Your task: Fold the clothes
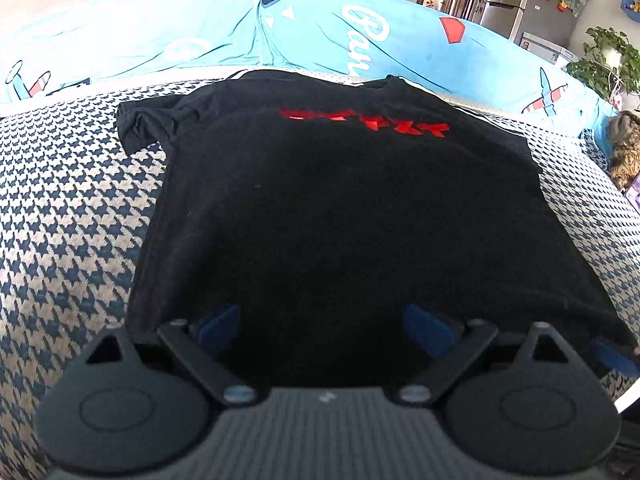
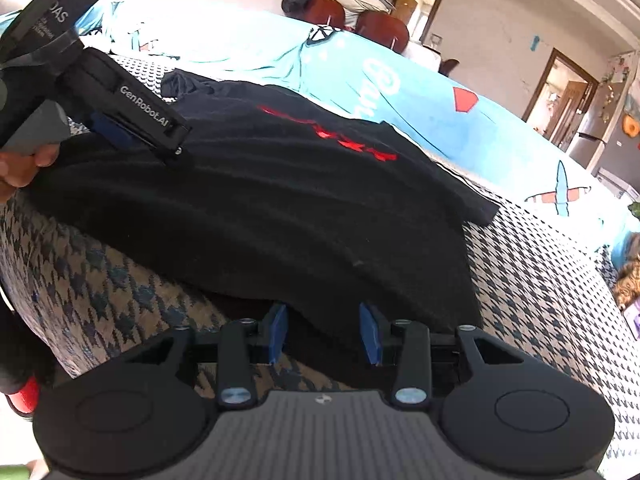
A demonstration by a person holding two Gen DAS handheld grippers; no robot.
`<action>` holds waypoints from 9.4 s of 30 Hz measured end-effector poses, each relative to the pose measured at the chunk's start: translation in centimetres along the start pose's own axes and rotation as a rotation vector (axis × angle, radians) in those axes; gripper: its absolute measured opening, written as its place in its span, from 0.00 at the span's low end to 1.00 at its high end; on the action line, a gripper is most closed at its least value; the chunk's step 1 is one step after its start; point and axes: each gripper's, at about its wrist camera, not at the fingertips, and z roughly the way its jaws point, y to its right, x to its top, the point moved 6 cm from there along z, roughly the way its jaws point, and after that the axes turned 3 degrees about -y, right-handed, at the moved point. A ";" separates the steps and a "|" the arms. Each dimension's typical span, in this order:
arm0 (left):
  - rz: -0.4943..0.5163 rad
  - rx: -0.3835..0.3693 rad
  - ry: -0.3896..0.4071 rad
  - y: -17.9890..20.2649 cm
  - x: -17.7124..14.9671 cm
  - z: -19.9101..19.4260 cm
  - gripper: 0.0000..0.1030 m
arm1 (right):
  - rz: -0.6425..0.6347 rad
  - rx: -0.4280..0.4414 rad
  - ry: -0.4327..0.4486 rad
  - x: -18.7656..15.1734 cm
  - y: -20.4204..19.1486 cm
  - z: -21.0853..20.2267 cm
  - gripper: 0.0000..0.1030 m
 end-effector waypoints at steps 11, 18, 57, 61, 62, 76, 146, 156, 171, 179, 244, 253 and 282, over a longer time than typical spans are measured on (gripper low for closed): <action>-0.076 0.030 0.016 -1.9 0.3 -0.5 0.93 | 0.036 0.152 -0.042 -0.7 -0.2 -2.1 0.03; -0.081 0.033 -0.001 -2.0 -0.2 -0.5 0.95 | 0.043 0.170 -0.084 -0.9 -0.3 -2.0 0.03; -0.219 0.214 0.005 -7.8 -0.8 -0.7 0.96 | 0.018 0.254 0.016 2.3 -5.4 0.6 0.08; -0.235 0.209 0.010 -7.9 -0.8 -0.8 0.96 | -0.014 0.277 0.002 2.0 -5.8 0.1 0.07; -0.237 0.209 0.011 -7.9 -0.8 -0.8 0.96 | -0.021 0.281 -0.002 1.9 -5.9 0.0 0.07; -0.248 0.323 0.013 -9.2 -0.8 -0.4 1.00 | 0.043 0.374 -0.024 1.9 -5.8 -1.0 0.07; 0.217 -0.059 -0.010 5.7 -8.0 -4.1 1.00 | 0.354 0.187 -0.015 1.7 2.9 2.8 0.27; 0.131 0.037 0.007 3.3 -6.6 -3.7 1.00 | 0.363 0.197 -0.017 1.3 3.9 2.1 0.37; 0.007 0.054 0.023 0.6 -4.7 -3.3 1.00 | 0.172 0.311 -0.013 -0.2 -0.1 -0.9 0.39; 0.000 -0.016 0.018 0.8 -5.2 -4.3 1.00 | 0.114 0.328 -0.001 1.1 -2.1 0.8 0.39; -0.191 0.055 0.053 -4.1 -3.4 -3.4 1.00 | 0.113 0.329 0.019 0.7 -2.4 -2.5 0.04; -0.203 0.068 0.055 -4.3 -3.6 -3.7 1.00 | 0.101 0.369 -0.036 -0.3 -3.2 -2.6 0.04; -0.051 0.003 0.062 -0.1 -4.0 -3.9 1.00 | 0.604 0.017 -0.156 -3.7 6.1 -1.7 0.06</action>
